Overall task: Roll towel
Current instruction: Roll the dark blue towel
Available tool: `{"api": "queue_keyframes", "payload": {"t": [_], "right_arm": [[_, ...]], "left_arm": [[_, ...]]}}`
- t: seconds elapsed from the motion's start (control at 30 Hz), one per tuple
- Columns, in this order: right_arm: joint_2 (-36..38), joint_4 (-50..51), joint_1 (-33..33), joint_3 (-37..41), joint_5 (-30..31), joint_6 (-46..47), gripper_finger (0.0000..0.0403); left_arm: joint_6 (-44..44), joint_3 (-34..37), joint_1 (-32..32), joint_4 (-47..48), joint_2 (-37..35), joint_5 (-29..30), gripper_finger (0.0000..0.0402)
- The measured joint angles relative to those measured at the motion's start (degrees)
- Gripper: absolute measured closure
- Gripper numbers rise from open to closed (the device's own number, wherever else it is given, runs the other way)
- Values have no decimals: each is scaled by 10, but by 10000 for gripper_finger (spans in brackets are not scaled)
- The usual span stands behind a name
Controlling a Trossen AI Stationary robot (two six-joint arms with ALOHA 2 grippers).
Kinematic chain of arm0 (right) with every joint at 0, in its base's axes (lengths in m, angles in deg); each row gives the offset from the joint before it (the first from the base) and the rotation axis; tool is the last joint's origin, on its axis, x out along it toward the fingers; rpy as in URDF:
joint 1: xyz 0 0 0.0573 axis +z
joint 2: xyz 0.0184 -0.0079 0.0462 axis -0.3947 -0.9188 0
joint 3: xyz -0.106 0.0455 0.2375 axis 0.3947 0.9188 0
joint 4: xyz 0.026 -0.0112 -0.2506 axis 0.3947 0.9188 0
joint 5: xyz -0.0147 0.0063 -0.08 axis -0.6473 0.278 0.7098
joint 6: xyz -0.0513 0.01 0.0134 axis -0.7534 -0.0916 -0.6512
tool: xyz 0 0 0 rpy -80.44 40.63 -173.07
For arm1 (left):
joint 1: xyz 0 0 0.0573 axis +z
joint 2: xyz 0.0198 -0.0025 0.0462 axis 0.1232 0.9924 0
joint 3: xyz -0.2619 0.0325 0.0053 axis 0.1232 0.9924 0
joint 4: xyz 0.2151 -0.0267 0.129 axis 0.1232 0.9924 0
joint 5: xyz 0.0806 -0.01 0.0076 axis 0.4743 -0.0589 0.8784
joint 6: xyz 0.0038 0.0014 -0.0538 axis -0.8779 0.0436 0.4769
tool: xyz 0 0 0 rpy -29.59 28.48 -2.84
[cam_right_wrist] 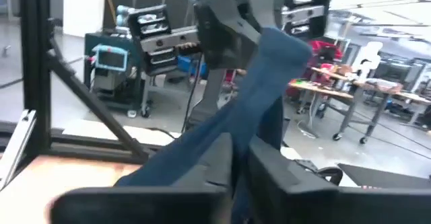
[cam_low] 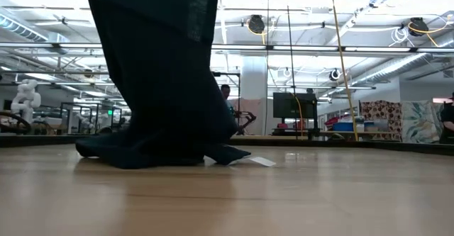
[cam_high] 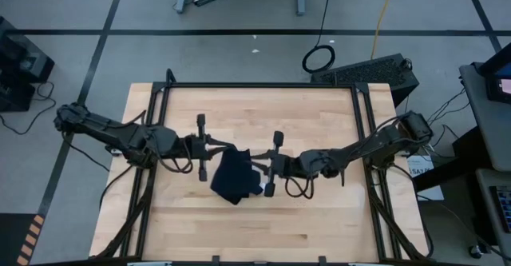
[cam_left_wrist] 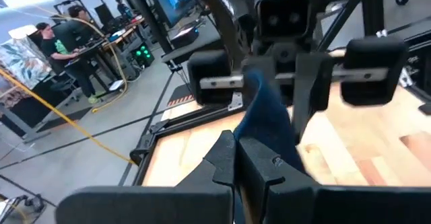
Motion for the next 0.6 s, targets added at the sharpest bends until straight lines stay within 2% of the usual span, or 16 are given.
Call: {"api": "queue_keyframes", "payload": {"t": [0.23, 0.47, 0.6], "right_arm": [[66, 112, 2, 0, 2, 11, 400], [136, 282, 11, 0, -1, 57, 401], [164, 390, 20, 0, -2, 103, 402]], "left_arm": [[61, 6, 11, 1, 18, 8, 370], [122, 52, 11, 1, 33, 9, 284], [189, 91, 11, -8, 52, 13, 242]]}}
